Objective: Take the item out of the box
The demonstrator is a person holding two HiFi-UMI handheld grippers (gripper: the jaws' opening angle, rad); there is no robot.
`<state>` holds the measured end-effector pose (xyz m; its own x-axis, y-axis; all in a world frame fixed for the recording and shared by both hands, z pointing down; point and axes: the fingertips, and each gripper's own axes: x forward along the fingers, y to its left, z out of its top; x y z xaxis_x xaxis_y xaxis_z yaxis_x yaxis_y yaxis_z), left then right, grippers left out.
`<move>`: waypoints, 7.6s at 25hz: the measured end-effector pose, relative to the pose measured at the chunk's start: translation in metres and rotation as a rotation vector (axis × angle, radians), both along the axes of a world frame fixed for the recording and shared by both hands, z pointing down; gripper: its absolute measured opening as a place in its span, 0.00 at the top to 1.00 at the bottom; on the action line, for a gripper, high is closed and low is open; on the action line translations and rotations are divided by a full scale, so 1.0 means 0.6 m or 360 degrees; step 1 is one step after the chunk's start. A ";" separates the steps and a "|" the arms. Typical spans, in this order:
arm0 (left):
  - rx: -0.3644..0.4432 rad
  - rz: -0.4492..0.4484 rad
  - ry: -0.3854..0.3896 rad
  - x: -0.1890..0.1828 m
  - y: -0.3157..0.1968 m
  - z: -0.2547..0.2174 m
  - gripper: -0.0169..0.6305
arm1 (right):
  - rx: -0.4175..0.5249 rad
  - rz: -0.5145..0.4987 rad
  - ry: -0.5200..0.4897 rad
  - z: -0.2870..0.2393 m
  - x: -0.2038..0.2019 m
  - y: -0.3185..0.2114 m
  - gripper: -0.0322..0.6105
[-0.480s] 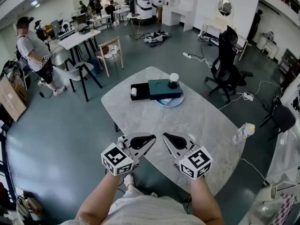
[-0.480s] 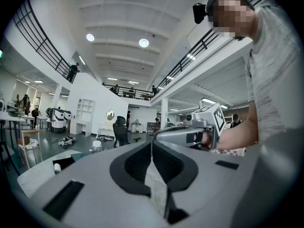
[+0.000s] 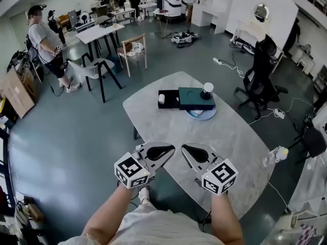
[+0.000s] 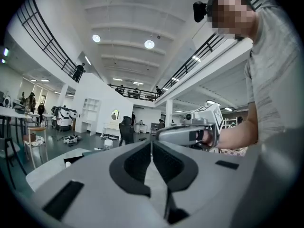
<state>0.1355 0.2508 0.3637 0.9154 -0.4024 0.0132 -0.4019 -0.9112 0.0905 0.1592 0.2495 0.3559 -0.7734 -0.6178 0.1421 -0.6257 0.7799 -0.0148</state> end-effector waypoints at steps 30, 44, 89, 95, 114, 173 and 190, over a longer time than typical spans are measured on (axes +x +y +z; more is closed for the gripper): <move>-0.0168 -0.0094 -0.0048 -0.187 -0.326 0.087 0.93 | 0.0002 -0.0030 0.0279 0.085 -0.181 -0.326 0.92; -0.0254 0.0007 -0.0195 -0.135 -0.406 0.140 0.93 | -0.0091 0.0028 0.0331 0.134 -0.129 -0.414 0.92; -0.0328 0.0550 -0.0235 -0.191 -0.677 0.252 0.93 | -0.0565 -0.0359 0.1748 0.433 -0.138 -0.743 0.57; -0.0355 0.0514 -0.0236 -0.197 -0.685 0.263 0.93 | -0.0593 -0.0479 0.1802 0.463 -0.137 -0.750 0.50; -0.0398 0.0455 -0.0238 -0.205 -0.705 0.267 0.93 | -0.0737 -0.0697 0.1907 0.526 -0.136 -0.762 0.46; -0.0139 0.0527 -0.0188 -0.171 -0.706 0.151 0.93 | -0.0319 0.0734 -0.0019 0.145 -0.132 -0.722 0.48; -0.0064 0.0612 -0.0164 -0.147 -0.689 0.125 0.93 | -0.0083 0.0755 -0.0108 0.067 -0.125 -0.666 0.48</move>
